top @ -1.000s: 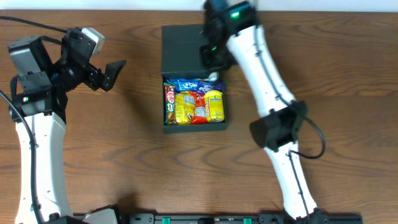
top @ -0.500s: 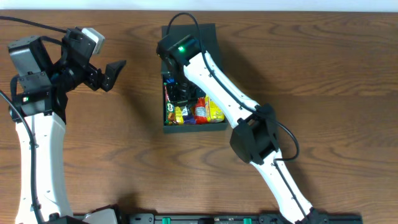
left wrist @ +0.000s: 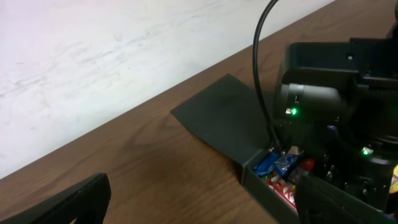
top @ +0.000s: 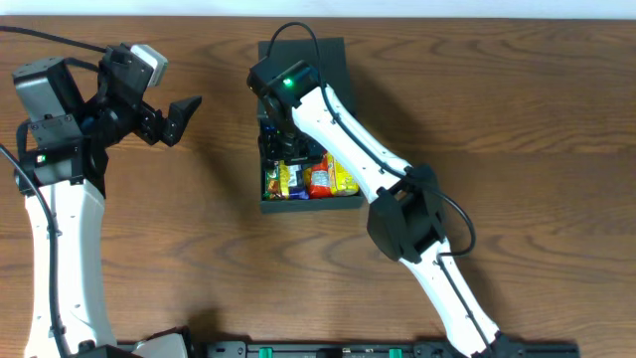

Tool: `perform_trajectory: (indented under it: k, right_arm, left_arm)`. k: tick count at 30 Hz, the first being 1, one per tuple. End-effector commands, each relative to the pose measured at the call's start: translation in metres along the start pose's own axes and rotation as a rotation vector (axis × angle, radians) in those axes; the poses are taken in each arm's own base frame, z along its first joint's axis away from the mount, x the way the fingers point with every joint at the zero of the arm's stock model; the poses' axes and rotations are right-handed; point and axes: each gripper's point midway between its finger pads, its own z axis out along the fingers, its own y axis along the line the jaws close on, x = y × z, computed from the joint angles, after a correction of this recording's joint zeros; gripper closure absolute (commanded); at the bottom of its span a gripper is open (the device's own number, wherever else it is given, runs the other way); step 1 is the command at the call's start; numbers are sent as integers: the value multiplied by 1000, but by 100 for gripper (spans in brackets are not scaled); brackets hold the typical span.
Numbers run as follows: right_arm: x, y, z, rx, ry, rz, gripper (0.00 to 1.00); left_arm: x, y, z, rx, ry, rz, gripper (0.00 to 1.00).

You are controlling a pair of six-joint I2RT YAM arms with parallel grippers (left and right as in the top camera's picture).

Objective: Pack container
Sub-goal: 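Carry the blue candy bar into the box and release it, then move both grippers to the raised box lid's edges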

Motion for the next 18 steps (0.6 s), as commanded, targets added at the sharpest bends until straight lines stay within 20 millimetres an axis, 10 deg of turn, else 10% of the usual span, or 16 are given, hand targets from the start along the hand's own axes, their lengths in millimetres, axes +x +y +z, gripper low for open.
perform_trajectory:
  k: [1, 14, 17, 18]
  right_arm:
    - [-19, -1, -44, -55, -108, -15, 34]
    - [-56, -76, -151, 21, -391, 2, 51]
    - [-67, -105, -155, 24, -403, 61, 99]
    - [-70, -115, -156, 26, -405, 81, 99]
  left_arm:
    - [-1, 0, 1, 3, -1, 10, 5]
    - [-10, -15, 0, 90, -51, -31, 5]
    - [-17, -27, -1, 162, -93, -32, 59]
    - [-17, -28, -1, 171, -96, -36, 74]
